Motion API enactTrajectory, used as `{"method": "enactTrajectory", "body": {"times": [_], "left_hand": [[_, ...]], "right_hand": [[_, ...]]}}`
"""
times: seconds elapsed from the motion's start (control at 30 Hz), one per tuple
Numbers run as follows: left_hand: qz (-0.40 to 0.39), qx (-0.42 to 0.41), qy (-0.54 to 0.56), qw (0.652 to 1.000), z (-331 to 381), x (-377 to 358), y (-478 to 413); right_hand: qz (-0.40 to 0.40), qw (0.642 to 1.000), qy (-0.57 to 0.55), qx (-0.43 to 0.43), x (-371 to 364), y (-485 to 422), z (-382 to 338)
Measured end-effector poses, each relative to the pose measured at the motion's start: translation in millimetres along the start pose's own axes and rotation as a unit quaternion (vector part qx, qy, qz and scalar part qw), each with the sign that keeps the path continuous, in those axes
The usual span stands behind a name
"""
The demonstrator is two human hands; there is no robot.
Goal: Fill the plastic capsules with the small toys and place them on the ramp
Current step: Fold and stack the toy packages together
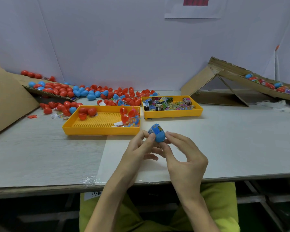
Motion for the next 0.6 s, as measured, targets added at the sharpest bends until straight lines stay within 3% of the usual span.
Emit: {"method": "enactTrajectory", "body": {"times": [0.33, 0.6], "left_hand": [[0.001, 0.006, -0.005, 1.0, -2.5, 1.3, -1.3], [-0.019, -0.004, -0.015, 1.0, -0.8, 1.3, 0.2]], "right_hand": [[-0.036, 0.999, -0.016, -0.008, -1.8, -0.8, 0.3], [-0.008, 0.999, -0.04, -0.01, 1.1, 0.3, 0.7]]}}
Point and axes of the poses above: each hand's wrist, its own y-axis away from the middle knuckle, its own x-axis out of the back of the hand, z = x × y, the point moved 3 cm from there along -y, towards the middle knuckle, and after that the axes turned 14 degrees about z, right-handed, at the moved point
